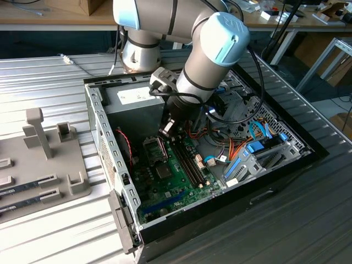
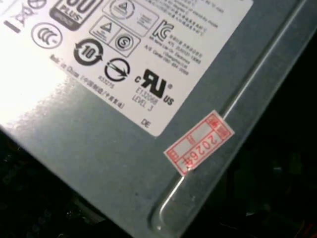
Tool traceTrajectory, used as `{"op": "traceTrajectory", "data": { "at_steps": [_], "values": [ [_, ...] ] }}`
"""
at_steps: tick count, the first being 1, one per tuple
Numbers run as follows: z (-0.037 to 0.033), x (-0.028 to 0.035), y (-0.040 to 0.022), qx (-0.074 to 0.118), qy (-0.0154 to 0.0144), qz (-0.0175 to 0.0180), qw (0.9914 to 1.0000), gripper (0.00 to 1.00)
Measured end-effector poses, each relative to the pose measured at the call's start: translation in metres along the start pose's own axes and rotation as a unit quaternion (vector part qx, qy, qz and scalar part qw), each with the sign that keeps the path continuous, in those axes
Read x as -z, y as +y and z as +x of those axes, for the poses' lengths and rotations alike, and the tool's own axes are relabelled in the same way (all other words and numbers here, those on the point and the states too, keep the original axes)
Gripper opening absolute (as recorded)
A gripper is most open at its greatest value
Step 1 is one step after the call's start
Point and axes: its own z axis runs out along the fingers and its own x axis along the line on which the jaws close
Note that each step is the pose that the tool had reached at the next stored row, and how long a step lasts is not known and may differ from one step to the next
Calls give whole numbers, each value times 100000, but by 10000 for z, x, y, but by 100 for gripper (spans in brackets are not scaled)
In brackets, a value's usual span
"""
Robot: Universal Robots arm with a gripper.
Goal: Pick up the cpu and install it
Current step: 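Close the cpu cover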
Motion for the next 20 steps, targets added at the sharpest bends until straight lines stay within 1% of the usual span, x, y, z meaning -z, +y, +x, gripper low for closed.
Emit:
{"op": "traceTrajectory", "data": {
  "at_steps": [2, 4, 6, 9, 14, 17, 20],
  "values": [
    [4, -11, 0, 52, -330, -424, 99999, 11],
    [15, -23, -1, 88, -488, -636, 99997, 11],
    [29, -34, -6, 121, -587, -765, 99995, 11],
    [68, -36, -20, 139, -597, -786, 99995, 11],
    [78, -35, -23, 186, -588, -788, 99995, 11],
    [107, -36, -18, 182, -589, -789, 99995, 11],
    [135, -34, -25, 188, -597, -794, 99995, 11]
  ]
}}
